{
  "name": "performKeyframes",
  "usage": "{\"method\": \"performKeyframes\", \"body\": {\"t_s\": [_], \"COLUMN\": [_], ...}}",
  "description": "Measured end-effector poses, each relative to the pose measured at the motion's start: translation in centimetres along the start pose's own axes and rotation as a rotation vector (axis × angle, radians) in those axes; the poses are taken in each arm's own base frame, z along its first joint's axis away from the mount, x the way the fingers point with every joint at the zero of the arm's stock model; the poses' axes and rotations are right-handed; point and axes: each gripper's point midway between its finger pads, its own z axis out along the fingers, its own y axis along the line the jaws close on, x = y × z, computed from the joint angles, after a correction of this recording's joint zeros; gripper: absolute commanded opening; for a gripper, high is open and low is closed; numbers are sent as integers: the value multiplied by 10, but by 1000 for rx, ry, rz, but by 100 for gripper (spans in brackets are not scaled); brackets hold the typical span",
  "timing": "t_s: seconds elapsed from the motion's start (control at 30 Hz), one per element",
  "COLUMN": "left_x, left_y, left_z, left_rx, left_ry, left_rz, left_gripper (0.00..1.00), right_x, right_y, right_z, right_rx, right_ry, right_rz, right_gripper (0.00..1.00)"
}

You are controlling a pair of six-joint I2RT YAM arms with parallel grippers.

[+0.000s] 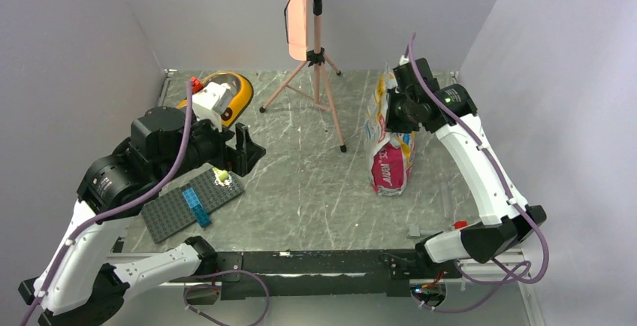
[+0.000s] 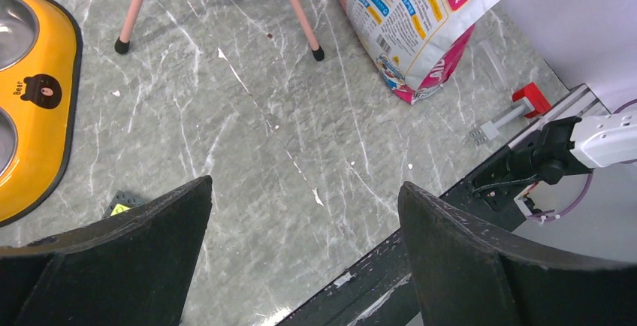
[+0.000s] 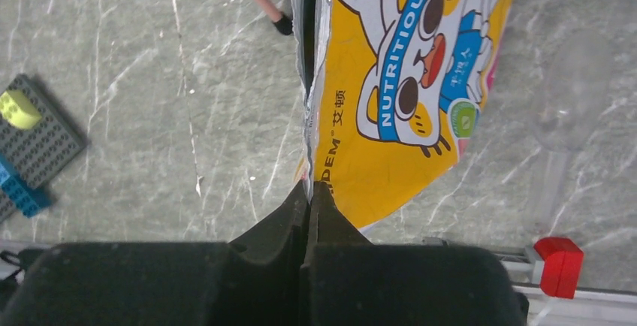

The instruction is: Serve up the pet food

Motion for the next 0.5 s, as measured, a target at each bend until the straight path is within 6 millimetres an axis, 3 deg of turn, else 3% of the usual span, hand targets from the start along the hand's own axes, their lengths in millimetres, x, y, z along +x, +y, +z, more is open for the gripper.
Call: {"method": "performKeyframes", "body": {"t_s": [0.1, 0.27, 0.5], "left_x": [0, 2, 6], "left_y": [-1, -2, -6], "left_z": [-2, -2, 2], "left_rx": [6, 13, 32], "left_ry": [-6, 2, 23], "left_rz": [1, 1, -3], "left_gripper": [98, 98, 98], "right_x": [-1, -3, -28], "right_y": [-14, -25, -16], "right_z": [-5, -11, -35], "right_rx": [47, 98, 60], "right_ry": [-13, -25, -122], "right_rz": [35, 52, 75], "right_gripper": [0, 24, 55]}}
